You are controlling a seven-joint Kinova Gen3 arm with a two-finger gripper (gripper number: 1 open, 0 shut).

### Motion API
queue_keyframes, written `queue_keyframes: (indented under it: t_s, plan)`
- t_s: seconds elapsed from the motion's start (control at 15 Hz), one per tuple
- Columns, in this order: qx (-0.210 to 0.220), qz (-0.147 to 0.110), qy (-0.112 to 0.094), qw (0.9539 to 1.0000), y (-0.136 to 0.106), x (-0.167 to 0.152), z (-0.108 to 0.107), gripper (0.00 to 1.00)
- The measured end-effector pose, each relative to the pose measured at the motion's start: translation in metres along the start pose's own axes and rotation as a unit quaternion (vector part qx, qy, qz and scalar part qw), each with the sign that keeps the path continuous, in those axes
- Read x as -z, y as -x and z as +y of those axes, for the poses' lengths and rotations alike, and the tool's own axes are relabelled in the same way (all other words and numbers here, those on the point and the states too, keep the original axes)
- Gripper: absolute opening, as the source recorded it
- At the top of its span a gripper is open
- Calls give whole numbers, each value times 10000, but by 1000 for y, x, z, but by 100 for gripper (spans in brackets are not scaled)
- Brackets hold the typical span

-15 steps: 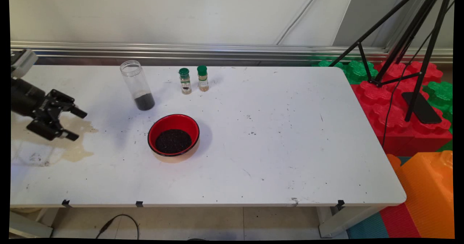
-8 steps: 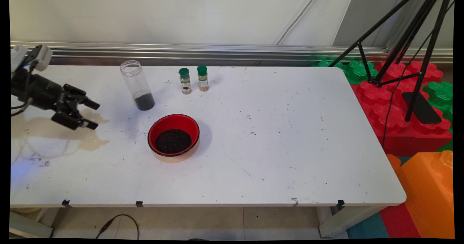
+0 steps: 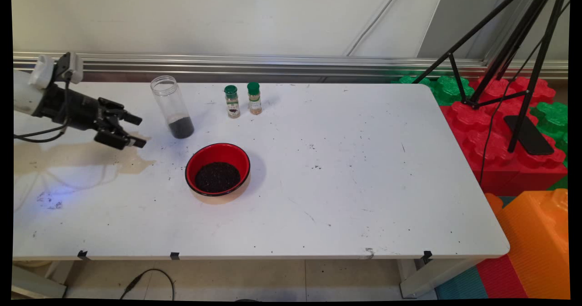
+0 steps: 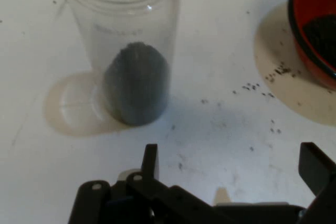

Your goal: Pick up the black seasoning powder from the table

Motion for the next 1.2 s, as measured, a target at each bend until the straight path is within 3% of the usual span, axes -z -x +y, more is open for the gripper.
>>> queue_keyframes:
  t_s: [0.6,1.2]
  plan:
    - [-16,565,-448,9974,6,-30,-12,100]
    - [-141,1074,-696,9917,24,-58,-25,100]
